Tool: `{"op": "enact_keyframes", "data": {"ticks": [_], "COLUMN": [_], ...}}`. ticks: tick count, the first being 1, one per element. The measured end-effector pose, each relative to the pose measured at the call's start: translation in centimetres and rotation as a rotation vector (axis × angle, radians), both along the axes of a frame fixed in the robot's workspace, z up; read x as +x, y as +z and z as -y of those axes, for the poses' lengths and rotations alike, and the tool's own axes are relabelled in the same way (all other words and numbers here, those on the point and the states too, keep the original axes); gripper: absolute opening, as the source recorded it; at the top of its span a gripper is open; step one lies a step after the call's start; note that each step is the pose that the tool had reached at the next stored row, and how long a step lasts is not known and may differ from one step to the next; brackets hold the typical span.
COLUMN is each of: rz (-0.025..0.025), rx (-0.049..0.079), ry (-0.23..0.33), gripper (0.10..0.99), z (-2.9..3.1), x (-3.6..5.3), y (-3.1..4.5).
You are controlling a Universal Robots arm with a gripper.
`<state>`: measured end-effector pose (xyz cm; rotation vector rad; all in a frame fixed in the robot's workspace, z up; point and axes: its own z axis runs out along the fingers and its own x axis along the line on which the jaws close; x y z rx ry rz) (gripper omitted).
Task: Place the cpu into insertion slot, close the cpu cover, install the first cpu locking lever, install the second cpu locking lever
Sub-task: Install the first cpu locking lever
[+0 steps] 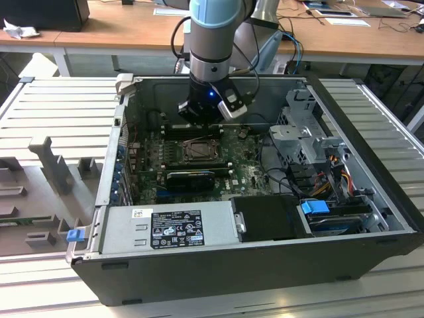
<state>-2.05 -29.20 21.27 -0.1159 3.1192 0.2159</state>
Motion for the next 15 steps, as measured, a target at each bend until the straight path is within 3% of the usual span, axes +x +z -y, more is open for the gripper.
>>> {"op": "enact_keyframes", "data": {"ticks": [15], "rz": [0.0001], "rx": [0.000], "ry": [-0.001], "gripper": [0.106], "z": [0.05], "x": [0.24], "y": [-0.61]}}
